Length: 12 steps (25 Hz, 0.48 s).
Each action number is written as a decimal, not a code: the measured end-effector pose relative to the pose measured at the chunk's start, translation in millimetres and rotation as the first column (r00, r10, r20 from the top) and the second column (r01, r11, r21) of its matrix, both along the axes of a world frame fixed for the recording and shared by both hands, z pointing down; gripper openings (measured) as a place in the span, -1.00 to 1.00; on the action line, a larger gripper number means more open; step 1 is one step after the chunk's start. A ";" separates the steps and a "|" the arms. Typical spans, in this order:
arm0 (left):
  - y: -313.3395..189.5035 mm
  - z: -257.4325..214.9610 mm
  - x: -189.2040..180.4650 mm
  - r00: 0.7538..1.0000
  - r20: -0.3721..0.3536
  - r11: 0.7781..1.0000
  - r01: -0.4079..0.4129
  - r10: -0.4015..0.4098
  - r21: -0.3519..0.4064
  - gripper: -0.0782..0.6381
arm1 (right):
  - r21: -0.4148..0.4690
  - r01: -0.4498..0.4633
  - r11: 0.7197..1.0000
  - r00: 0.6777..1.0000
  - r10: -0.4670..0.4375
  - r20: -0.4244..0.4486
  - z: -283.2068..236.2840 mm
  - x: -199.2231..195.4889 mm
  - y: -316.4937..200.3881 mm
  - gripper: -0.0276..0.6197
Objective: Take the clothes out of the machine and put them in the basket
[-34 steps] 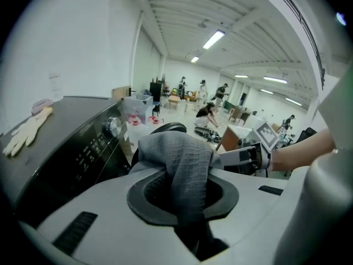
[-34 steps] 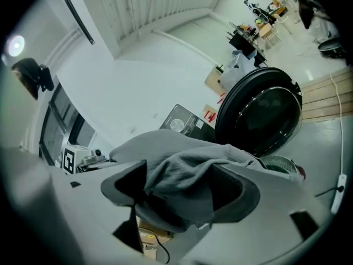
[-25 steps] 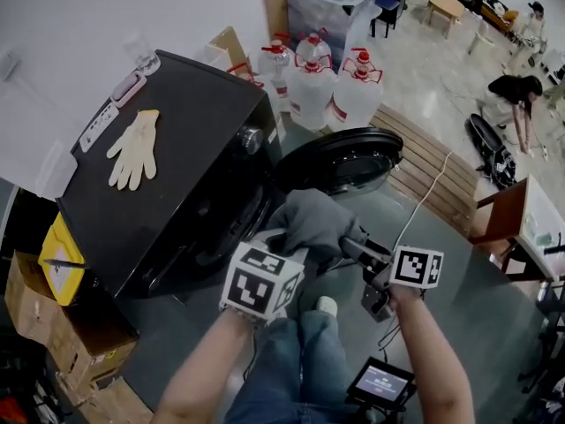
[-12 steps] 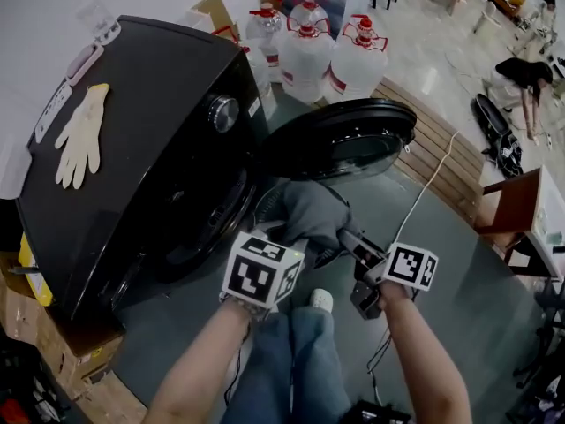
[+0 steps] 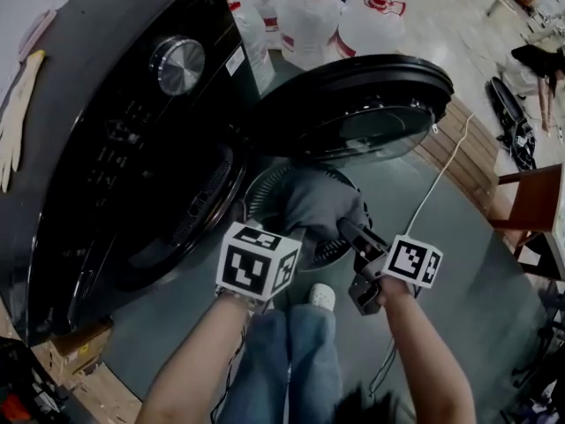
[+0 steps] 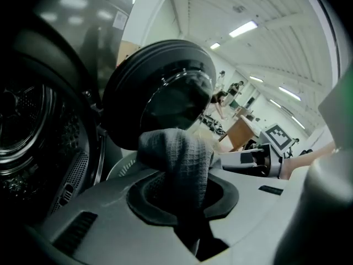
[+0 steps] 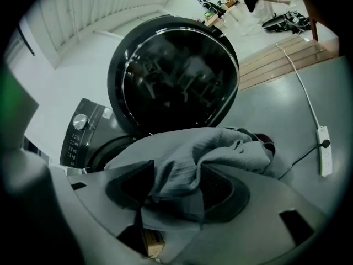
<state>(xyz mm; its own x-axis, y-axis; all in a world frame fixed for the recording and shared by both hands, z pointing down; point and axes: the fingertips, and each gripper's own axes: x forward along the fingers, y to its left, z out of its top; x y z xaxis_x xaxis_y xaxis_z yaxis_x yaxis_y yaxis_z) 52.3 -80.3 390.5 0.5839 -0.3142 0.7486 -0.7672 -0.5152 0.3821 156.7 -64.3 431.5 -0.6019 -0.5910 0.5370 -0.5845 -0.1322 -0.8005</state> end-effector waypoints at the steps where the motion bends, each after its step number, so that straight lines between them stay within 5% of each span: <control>1: -0.9 11.3 -3.2 1.000 0.008 1.000 0.009 -0.009 -0.007 -0.60 | -0.020 0.002 1.000 1.000 -0.003 -0.011 12.4 -0.6 0.7 -0.14; 12: -0.8 89.4 -53.2 0.983 0.143 0.990 0.127 -0.117 -0.063 -0.60 | -0.138 0.025 0.990 0.999 -0.022 0.023 75.2 -35.9 28.3 -0.14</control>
<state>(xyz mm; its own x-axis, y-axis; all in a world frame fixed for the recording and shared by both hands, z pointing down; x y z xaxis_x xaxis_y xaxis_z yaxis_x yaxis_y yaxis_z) -0.8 -81.1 479.9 0.4334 -0.3193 0.8427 -0.8706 -0.3900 0.2999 120.8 -35.9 506.7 -0.6272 -0.4976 0.5992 -0.5715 -0.2286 -0.7881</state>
